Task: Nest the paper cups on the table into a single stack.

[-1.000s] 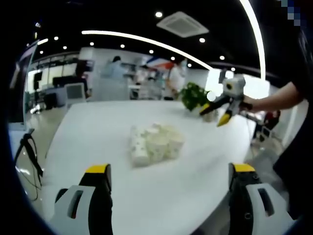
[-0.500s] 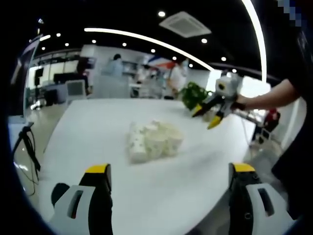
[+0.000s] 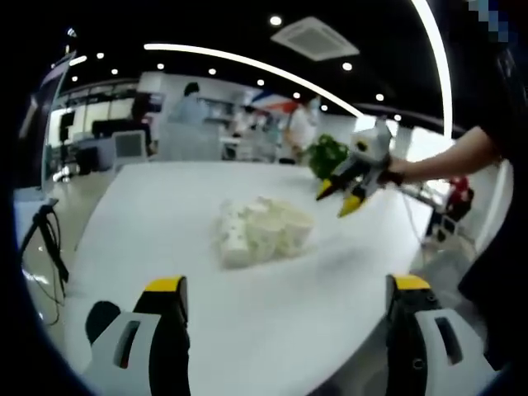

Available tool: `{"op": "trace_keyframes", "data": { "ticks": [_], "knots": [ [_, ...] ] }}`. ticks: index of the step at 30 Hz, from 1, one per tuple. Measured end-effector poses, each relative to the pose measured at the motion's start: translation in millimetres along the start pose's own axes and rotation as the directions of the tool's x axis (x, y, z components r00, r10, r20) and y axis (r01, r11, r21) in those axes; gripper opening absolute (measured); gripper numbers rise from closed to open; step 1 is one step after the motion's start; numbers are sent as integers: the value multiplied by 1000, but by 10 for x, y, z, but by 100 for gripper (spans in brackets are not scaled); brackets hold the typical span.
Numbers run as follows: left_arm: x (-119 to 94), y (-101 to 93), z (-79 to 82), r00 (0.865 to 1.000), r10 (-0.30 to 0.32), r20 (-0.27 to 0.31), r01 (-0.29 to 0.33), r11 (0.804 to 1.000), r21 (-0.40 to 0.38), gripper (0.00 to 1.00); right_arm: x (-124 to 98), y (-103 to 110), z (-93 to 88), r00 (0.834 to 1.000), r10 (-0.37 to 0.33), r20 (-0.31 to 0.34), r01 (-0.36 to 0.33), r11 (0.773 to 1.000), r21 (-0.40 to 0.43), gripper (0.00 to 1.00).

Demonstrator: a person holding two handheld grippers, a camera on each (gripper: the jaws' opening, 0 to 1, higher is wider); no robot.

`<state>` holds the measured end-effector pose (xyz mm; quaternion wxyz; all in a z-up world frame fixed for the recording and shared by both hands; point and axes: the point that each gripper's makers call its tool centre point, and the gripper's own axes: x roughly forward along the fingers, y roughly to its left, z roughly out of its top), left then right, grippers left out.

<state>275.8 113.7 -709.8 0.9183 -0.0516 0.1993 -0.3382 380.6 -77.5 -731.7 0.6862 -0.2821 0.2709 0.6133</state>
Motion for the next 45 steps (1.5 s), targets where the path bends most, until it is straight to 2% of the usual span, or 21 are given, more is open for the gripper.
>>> {"op": "trace_keyframes", "data": {
  "ticks": [7, 16, 27, 32, 37, 45],
  "knots": [
    [-3, 21, -35, 1000, 3, -12, -3, 1000, -5, 100, 117, -1, -57, 999, 20, -43, -21, 1000, -16, 32],
    [-34, 30, -38, 1000, 4, -12, -5, 1000, -9, 100, 191, -95, -65, 998, 28, -50, -29, 999, -14, 27],
    [-37, -24, -83, 1000, -11, -29, 11, 1000, -8, 100, 324, -116, -168, 993, 42, -111, -44, 999, -12, 22],
    [-44, -16, -87, 1000, -7, -24, 7, 1000, -16, 100, 391, -40, -206, 988, 74, -137, -79, 996, -31, 13],
    [-53, -23, -96, 1000, -6, -14, 6, 1000, -26, 100, 455, -53, -275, 981, 72, -178, -78, 997, -25, 13],
    [-103, 17, -119, 1000, 5, -13, -6, 999, -31, 100, 522, -76, -283, 979, 73, -192, -82, 996, -40, 13]
  ]
}}
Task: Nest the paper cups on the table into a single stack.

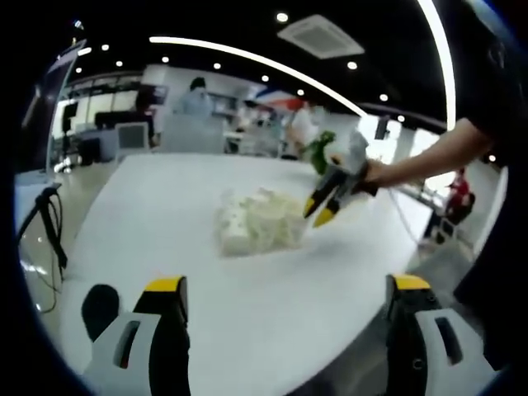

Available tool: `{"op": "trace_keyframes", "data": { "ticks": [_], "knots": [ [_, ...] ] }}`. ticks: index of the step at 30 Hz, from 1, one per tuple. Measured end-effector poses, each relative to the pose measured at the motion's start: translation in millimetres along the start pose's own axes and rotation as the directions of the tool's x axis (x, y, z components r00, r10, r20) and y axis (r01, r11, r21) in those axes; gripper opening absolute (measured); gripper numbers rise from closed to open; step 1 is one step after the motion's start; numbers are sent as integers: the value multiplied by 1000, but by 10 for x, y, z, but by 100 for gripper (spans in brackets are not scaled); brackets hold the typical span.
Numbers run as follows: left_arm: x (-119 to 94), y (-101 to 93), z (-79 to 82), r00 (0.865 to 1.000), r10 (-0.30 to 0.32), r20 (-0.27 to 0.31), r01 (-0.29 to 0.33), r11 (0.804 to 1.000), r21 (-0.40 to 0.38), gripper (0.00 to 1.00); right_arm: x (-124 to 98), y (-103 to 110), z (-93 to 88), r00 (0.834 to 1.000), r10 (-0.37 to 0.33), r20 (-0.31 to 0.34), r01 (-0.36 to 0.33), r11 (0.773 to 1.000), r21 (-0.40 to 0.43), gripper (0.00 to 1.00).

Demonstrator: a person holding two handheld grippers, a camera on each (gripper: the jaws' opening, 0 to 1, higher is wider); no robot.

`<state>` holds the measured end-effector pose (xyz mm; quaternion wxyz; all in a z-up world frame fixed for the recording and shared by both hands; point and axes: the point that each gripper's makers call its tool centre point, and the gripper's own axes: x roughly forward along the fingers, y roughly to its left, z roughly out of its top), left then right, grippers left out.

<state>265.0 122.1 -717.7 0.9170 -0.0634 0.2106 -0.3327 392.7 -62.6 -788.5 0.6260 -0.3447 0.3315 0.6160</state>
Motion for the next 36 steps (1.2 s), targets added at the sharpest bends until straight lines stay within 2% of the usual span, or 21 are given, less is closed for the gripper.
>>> {"op": "trace_keyframes", "data": {
  "ticks": [9, 15, 25, 36],
  "knots": [
    [-29, 20, -20, 1000, 12, 2, -11, 1000, -11, 100, 44, -9, -59, 1000, 16, -22, -16, 1000, -13, 8],
    [-36, -3, -51, 1000, 5, -6, -5, 1000, -18, 99, 44, 7, -54, 999, 28, -27, -30, 999, -39, 0],
    [-27, 10, -47, 1000, 10, -6, -10, 1000, -19, 99, 31, 56, -27, 999, 24, -37, -26, 998, -58, 0],
    [-21, -27, -50, 1000, 4, -5, -4, 1000, -23, 100, -102, 192, 10, 999, 20, -33, -22, 999, -38, 0]
  ]
}}
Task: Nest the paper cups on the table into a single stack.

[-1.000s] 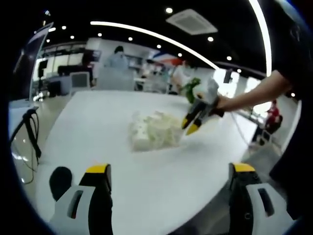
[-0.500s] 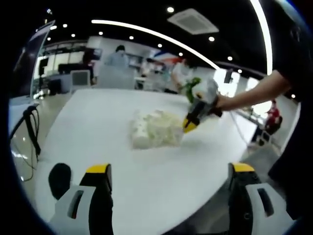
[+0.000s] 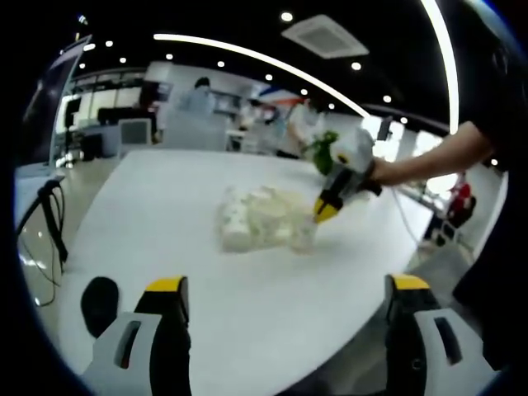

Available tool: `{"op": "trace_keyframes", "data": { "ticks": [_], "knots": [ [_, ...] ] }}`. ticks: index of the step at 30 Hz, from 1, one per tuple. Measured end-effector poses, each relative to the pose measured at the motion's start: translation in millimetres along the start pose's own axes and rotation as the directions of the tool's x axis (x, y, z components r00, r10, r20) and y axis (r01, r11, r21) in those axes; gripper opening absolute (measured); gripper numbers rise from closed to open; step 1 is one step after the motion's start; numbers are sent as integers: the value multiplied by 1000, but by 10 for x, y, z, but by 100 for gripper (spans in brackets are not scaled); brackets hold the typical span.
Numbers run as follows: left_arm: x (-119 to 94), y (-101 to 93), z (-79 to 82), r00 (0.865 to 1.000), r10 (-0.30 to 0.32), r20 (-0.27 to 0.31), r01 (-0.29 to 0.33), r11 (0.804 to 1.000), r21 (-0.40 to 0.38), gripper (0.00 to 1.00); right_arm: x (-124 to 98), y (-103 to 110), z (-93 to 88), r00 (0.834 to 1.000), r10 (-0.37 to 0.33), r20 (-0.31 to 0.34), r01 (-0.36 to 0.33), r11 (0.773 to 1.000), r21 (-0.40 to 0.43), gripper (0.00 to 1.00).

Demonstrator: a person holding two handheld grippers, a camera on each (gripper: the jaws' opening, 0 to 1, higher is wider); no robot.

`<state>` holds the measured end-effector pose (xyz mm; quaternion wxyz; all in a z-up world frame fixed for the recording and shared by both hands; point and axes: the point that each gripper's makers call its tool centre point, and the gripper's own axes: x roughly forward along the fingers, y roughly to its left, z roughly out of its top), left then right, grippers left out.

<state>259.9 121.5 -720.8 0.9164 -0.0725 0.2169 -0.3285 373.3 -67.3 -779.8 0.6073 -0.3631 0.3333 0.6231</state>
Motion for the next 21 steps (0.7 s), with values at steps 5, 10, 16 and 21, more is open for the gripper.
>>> {"op": "trace_keyframes", "data": {
  "ticks": [5, 10, 16, 21],
  "knots": [
    [0, -15, 0, 1000, -2, 3, 2, 1000, -2, 100, -62, 108, 32, 1000, -3, 18, 3, 1000, 6, 0],
    [13, -44, 2, 1000, -10, 9, 10, 1000, -6, 99, -111, 347, 128, 1000, -7, 30, 9, 999, -46, 0],
    [28, -49, 12, 1000, -14, 11, 14, 1000, -5, 100, -60, 635, 204, 999, 7, 46, -3, 996, -91, 0],
    [11, -52, 5, 1000, -24, -1, 24, 1000, 5, 100, -2, 787, 212, 999, 37, 36, -33, 993, -111, 0]
  ]
}}
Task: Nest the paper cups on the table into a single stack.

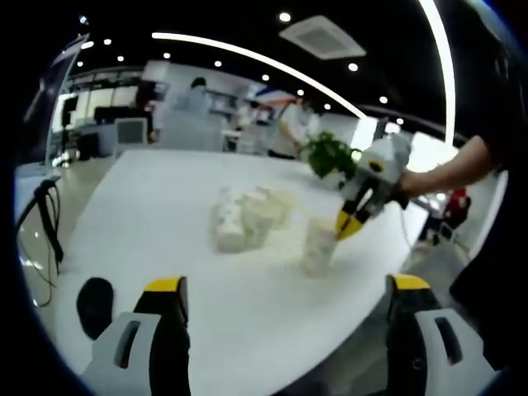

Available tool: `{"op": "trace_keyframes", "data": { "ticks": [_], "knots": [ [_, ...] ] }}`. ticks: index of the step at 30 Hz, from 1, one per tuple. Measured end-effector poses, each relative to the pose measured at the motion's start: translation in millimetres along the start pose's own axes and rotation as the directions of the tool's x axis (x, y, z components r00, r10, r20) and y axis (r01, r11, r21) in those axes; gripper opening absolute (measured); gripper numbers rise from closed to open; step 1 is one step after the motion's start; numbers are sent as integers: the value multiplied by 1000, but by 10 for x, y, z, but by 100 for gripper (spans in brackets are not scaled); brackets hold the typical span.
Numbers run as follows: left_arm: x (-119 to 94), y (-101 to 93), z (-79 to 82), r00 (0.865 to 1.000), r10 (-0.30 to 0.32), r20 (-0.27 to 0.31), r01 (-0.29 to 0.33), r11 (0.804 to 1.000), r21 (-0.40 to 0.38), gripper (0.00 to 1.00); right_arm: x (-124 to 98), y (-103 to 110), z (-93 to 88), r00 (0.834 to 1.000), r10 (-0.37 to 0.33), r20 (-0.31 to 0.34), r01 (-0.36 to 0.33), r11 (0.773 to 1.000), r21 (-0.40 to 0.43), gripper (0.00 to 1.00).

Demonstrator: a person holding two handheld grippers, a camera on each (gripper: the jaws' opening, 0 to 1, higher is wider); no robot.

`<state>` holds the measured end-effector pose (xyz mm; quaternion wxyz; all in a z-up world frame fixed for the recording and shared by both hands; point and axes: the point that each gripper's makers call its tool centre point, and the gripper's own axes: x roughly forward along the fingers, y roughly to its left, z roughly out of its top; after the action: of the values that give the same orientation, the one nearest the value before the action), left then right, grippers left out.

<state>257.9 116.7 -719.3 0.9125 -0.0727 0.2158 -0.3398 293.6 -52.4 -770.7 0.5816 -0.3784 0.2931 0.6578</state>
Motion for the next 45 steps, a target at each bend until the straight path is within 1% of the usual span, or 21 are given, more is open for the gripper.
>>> {"op": "trace_keyframes", "data": {
  "ticks": [1, 2, 3, 4, 6, 8, 12, 15, 19, 24, 31, 34, 36, 42, 45],
  "knots": [
    [-4, 8, 1, 1000, 3, 2, -3, 1000, -6, 100, 3, 31, 19, 1000, 3, 0, -3, 1000, -10, 0],
    [-7, 11, 2, 1000, 4, 3, -4, 1000, -9, 100, 8, 71, 30, 1000, -6, -15, 5, 998, -55, 0],
    [-8, 10, 3, 1000, 5, 4, -5, 1000, -7, 100, 11, 81, 44, 1000, -15, -15, 14, 997, -80, 0],
    [-7, 7, 1, 1000, 5, 4, -5, 1000, -4, 100, 22, 126, 56, 1000, -8, -14, 7, 995, -97, 0],
    [-1, -11, -10, 1000, 2, 2, -2, 1000, -1, 100, 57, 179, 19, 999, 2, -44, -7, 993, -115, 0],
    [12, -25, -30, 1000, 0, -4, 0, 1000, -6, 100, 81, 224, 14, 999, 8, -46, -14, 992, -125, 0],
    [26, -40, -45, 1000, -3, -2, 3, 1000, -10, 100, 111, 309, 24, 999, 19, -42, -25, 991, -132, 0],
    [37, -48, -52, 1000, -3, -4, 3, 1000, -16, 100, 146, 395, 20, 998, 30, -50, -37, 987, -154, 0],
    [40, -52, -42, 1000, -1, 2, 1, 1000, -12, 100, 170, 456, 16, 998, 37, -53, -45, 985, -164, 0],
    [38, -46, -59, 1000, 0, -8, 0, 1000, -18, 100, 215, 492, -13, 998, 41, -57, -51, 984, -173, 0],
    [33, -39, -60, 1000, -1, -9, 1, 1000, -12, 100, 265, 515, -41, 997, 38, -65, -50, 981, -189, 0],
    [33, -30, -61, 1000, -1, -10, 1, 1000, -16, 100, 270, 528, -41, 997, 42, -62, -53, 982, -184, 0],
    [34, -32, -42, 1000, -2, -1, 2, 1000, -13, 100, 267, 533, -39, 997, 42, -59, -52, 982, -184, 0],
    [33, -24, -42, 1000, 1, -8, -1, 1000, -15, 100, 273, 536, -44, 998, 48, -48, -55, 986, -159, 0],
    [26, -18, -25, 1000, 1, -1, -1, 1000, -8, 100, 279, 539, -21, 999, 41, -35, -47, 981, -188, 4]
  ]
}}
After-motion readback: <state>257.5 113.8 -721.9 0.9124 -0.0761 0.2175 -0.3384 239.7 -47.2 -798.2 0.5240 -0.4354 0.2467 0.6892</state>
